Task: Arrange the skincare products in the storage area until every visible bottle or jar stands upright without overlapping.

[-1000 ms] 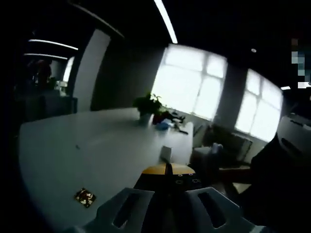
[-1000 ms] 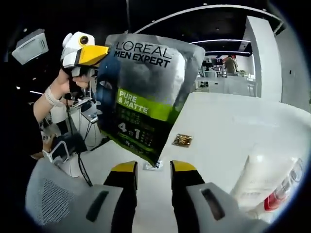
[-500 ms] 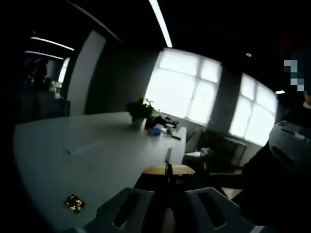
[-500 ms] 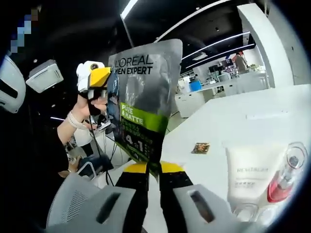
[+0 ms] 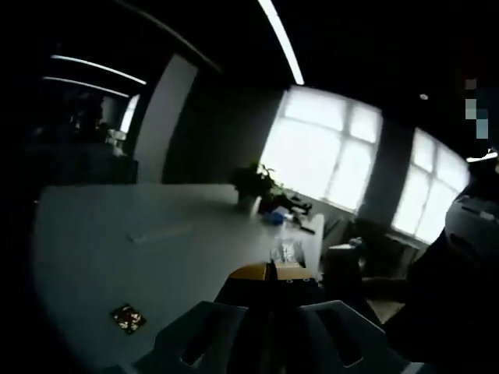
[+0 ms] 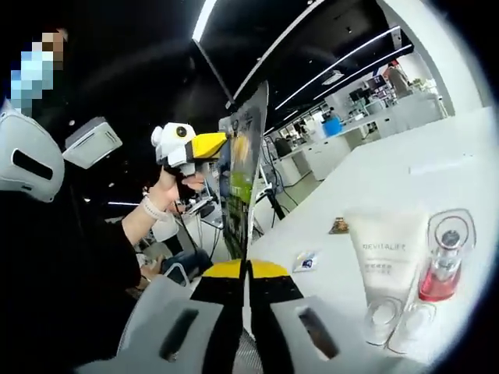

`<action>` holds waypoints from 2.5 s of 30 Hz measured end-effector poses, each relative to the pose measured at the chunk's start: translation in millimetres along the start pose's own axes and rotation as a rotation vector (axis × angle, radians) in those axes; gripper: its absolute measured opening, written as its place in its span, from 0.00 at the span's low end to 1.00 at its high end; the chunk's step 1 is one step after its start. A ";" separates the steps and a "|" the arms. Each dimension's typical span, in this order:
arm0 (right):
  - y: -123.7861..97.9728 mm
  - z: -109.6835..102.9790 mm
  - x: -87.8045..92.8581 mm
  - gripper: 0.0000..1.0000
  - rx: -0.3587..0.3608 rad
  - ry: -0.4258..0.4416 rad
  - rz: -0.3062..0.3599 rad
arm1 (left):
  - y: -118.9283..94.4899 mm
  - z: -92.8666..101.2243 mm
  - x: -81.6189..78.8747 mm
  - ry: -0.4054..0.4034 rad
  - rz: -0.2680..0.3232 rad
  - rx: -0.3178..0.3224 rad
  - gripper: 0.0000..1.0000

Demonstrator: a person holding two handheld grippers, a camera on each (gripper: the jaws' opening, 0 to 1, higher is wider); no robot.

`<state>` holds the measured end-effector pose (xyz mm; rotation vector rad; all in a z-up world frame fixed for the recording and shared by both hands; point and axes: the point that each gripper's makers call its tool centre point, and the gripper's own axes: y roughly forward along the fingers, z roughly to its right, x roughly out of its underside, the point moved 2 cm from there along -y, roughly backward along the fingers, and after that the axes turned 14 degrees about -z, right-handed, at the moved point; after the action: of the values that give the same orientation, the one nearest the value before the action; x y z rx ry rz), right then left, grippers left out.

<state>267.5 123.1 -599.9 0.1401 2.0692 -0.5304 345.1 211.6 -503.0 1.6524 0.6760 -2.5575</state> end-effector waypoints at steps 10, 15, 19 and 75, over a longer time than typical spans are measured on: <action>-3.2 -6.6 -0.9 0.01 -0.038 0.024 -0.041 | -5.2 -26.0 22.6 -0.096 -0.004 -0.041 0.00; -0.8 -8.6 -1.8 0.01 -0.048 0.068 -0.058 | -5.5 -37.2 34.1 -0.127 -0.016 -0.071 0.00; -1.3 -11.1 -3.8 0.01 -0.053 0.094 -0.051 | -5.8 -42.1 39.4 -0.151 -0.010 -0.076 0.00; -25.6 6.3 -39.4 0.11 0.113 -0.092 0.056 | 13.5 29.1 47.7 -0.030 -0.085 0.282 0.00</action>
<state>285.7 101.7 -561.7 0.2346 1.9411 -0.6081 302.4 198.7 -539.3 1.6875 0.4053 -2.8435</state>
